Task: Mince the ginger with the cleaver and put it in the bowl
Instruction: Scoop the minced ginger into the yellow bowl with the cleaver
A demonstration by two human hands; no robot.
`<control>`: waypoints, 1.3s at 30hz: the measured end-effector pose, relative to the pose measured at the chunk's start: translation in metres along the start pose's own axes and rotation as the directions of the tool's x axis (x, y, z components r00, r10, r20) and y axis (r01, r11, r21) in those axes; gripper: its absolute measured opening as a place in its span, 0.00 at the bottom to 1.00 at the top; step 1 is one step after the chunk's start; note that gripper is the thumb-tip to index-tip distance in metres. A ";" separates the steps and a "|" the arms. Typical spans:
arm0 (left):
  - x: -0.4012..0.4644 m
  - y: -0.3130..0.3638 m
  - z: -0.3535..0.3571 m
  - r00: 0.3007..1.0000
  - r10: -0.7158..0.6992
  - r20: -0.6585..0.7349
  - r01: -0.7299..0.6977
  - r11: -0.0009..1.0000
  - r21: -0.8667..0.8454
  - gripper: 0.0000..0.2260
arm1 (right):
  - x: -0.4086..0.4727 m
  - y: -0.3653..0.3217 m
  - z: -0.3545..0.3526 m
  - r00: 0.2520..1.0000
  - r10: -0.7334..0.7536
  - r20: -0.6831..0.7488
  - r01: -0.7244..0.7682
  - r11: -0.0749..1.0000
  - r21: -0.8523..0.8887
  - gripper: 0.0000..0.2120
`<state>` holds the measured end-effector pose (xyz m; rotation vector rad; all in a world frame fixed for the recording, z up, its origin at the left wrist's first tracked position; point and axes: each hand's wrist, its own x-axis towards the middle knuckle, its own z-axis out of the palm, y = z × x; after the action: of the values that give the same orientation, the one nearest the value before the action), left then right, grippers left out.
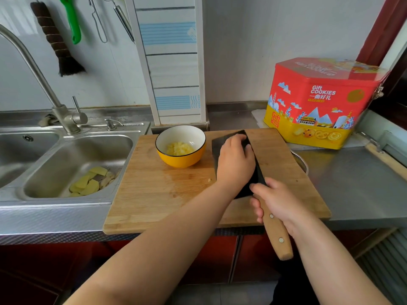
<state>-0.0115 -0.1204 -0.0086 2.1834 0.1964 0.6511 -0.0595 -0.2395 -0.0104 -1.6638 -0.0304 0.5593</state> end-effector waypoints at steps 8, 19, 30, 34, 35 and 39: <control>0.064 0.017 -0.041 0.950 0.291 -0.112 -0.257 0.934 0.247 0.10 | 0.014 -0.065 0.017 0.986 -0.163 -0.020 0.161 0.985 -0.064 0.09; 0.110 -0.063 -0.111 0.990 -0.116 -0.074 0.130 0.967 0.219 0.11 | 0.021 -0.089 0.040 0.984 -0.177 -0.013 0.173 0.971 -0.164 0.07; 0.098 -0.052 -0.130 0.952 -0.289 0.097 0.298 0.817 -0.494 0.16 | 0.012 -0.072 0.016 0.990 -0.129 -0.052 0.118 0.975 -0.189 0.06; 0.088 -0.042 -0.122 0.984 -0.169 0.048 0.171 0.859 -0.482 0.18 | 0.006 -0.057 0.008 0.992 -0.098 -0.077 0.087 0.987 -0.135 0.07; 0.085 -0.039 -0.119 0.985 -0.163 0.059 0.170 0.837 -0.521 0.18 | 0.004 -0.054 0.007 0.993 -0.083 -0.085 0.073 0.990 -0.120 0.05; 0.083 -0.034 -0.113 0.962 -0.241 0.126 0.253 0.622 -0.741 0.22 | 0.005 -0.042 0.003 0.995 -0.048 -0.084 0.041 0.995 -0.091 0.04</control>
<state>0.0038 0.0080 0.0564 1.3082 0.1733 0.4393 -0.0443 -0.2271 0.0271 -1.7682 -0.0300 0.4578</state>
